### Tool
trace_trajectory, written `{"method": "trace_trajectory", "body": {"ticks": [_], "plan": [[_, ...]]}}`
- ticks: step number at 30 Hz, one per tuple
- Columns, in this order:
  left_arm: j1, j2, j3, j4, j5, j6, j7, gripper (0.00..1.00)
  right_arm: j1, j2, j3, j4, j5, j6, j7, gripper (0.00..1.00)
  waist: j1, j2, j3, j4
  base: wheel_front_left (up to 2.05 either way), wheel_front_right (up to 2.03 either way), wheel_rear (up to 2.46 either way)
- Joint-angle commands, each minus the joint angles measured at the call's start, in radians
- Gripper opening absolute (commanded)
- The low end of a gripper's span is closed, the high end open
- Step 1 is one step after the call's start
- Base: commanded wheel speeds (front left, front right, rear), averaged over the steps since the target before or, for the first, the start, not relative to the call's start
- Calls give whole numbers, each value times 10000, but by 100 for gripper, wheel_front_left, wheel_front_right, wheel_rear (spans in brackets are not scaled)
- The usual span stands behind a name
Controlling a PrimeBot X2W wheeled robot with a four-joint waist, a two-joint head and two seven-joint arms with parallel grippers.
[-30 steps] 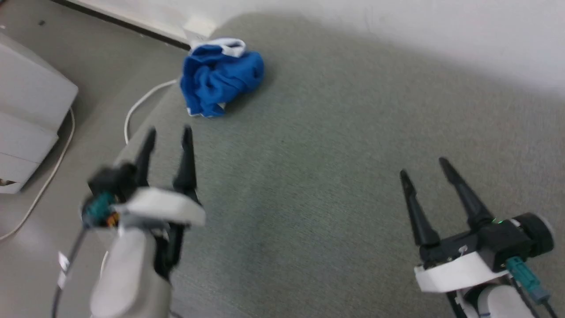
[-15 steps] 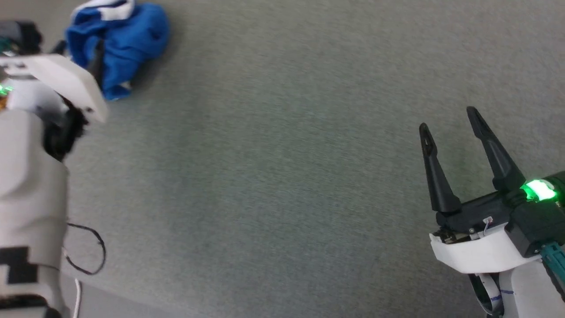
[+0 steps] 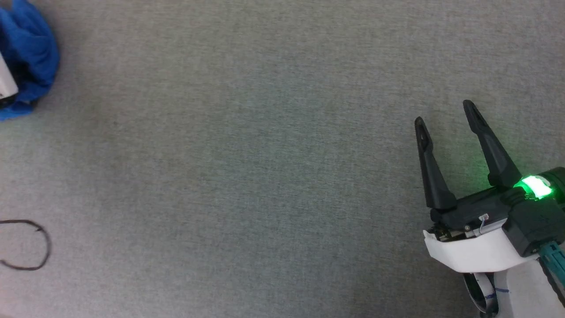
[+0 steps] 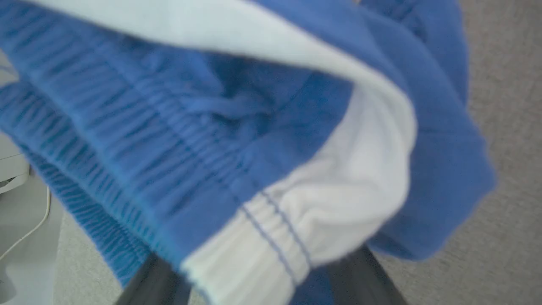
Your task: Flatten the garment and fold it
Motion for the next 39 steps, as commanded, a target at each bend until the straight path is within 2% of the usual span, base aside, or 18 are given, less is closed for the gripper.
{"method": "trace_trajectory", "body": {"ticks": [1, 2, 4, 7, 13, 18, 24, 30, 39], "plan": [[466, -634, -287, 253, -102, -70, 220, 3, -173, 31, -16, -30, -3, -7, -47, 100, 2, 0, 218, -255, 0, 0, 0], [525, -594, -376, 125, -239, -70, 387, 0, -170, 47, -22, -4, -6, -7, -47, 100, 2, 0, 161, -243, 0, 0, 0], [646, -493, -439, -120, -469, -71, 411, 0, -163, 76, -10, 51, -6, -7, -47, 100, 2, 0, 17, -204, 0, 0, 0], [790, -328, -417, -417, -574, -71, -207, 0, -182, 104, 14, 164, 7, -7, -47, 100, 2, 0, -279, -140, 0, 0, 0], [1189, -254, -621, -1086, -693, -72, -2469, 0, -105, 159, -148, 496, 6, -7, -47, 100, 2, 0, -1305, -5, 0, 0, 0], [1501, -193, -676, -1505, -583, -72, -5017, 0, 197, 219, -440, 890, 2, -7, -47, 100, 2, 0, -2465, 92, 0, 0, 0], [2231, -768, -992, -2177, -866, -72, -6907, 0, 709, 378, -1309, 1578, 176, -7, -47, 100, 2, 0, -4045, 74, 0, 0, 0], [3289, -1272, -1621, -3595, -1345, -72, -7640, 0, 1038, 418, -1600, 1916, 150, -7, -47, 100, 2, 0, -5196, -98, 0, 0, 0], [4829, -1968, -2527, -5732, -1435, 72, -7512, 0, 1522, 430, -1802, 2014, 221, -7, -47, 100, 2, 0, -5970, -835, 0, 0, 0]]}}
